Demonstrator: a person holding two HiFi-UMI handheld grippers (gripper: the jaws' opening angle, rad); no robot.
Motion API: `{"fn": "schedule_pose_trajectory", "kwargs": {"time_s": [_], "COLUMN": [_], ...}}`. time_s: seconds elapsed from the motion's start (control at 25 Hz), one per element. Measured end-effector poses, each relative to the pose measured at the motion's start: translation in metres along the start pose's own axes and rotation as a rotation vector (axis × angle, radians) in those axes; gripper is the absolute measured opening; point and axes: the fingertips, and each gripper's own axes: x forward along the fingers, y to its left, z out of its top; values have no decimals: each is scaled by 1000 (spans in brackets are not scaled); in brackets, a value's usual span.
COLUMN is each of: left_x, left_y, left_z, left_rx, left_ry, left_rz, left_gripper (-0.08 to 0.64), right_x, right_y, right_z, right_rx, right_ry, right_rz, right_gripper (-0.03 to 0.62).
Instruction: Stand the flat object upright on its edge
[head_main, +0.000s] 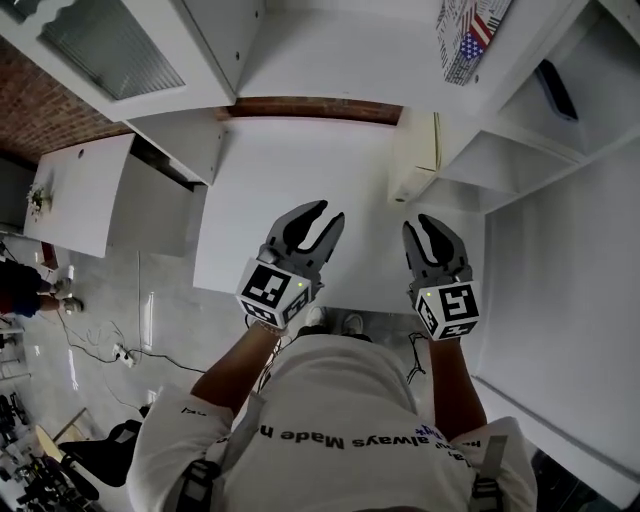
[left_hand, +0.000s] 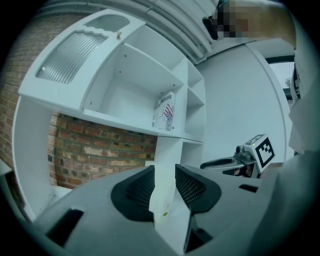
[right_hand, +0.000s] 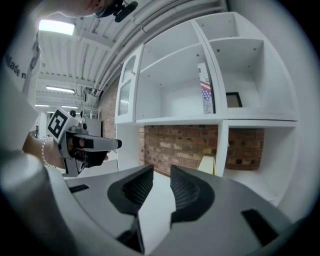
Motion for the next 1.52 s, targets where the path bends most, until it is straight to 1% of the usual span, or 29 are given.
{"fn": "schedule_pose_trajectory", "kwargs": {"time_s": [0.2,0.36,0.48,0.76,0.92,1.04,1.28,1.52], "left_x": [-28,-50,-63,-73,-73,-73,-75,-76], "left_y": [6,13,12,5,-2,-3,0,0], "left_z": [17,28,34,47,54,59,63,65], "left_rx": [-6,-62,-71,-53,-44,-35,-45,-44], "left_ry": [-48,-80,-86,-87,-106,-118,-125,-129], "left_rz": [59,100,113,98,93,93,94,94], "left_gripper": [101,90,82,55,49,49,48,46], "right_x": [-21,-36,-45,-55,-58,-60,-60,-60], "right_y": [12,20,26,38,42,42,44,44], "right_z": [26,41,50,77,88,93,100,99], "right_rx": [21,37,32,-7,-19,-22,-33,-26], "right_ry": [-28,-39,-47,-72,-90,-98,-109,-106], "right_rz": [8,10,5,24,34,30,30,25], "right_gripper": [94,84,74,55,54,51,48,48]}}
